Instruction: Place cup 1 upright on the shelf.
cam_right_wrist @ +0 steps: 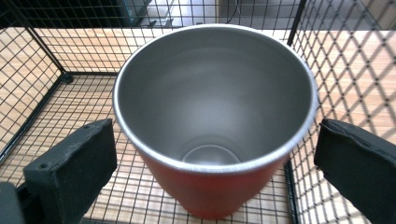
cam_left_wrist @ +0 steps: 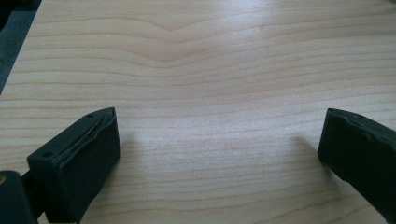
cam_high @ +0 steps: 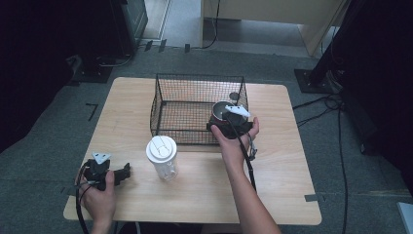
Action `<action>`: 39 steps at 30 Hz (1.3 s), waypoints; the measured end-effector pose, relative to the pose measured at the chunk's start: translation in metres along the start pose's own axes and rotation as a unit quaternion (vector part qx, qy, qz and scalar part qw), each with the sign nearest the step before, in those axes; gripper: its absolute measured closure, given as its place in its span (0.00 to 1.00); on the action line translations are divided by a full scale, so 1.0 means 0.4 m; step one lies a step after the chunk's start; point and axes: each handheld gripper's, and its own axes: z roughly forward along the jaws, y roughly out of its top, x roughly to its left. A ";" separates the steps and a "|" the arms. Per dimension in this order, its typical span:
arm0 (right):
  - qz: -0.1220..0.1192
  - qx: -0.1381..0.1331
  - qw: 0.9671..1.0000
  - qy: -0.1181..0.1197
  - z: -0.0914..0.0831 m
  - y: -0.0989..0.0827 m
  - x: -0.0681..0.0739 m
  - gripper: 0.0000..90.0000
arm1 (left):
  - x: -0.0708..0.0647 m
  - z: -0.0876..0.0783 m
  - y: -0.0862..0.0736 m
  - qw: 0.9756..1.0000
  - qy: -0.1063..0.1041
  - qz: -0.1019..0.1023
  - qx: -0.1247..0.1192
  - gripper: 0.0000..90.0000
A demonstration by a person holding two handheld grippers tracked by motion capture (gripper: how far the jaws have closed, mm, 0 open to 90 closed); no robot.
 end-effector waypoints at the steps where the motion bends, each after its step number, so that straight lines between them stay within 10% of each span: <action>1: -0.002 -0.004 1.000 0.001 -0.007 -0.002 -0.002 0.00 | 0.000 0.000 0.000 1.000 0.000 0.000 0.000 0.00; 23: -0.034 -0.044 0.998 0.034 -0.157 -0.045 -0.026 0.00 | 0.000 0.000 0.000 1.000 0.000 0.000 0.000 0.00; 39: -0.064 -0.048 0.991 0.107 -0.218 -0.092 0.023 0.00 | 0.000 0.000 0.000 1.000 0.000 0.000 0.000 0.00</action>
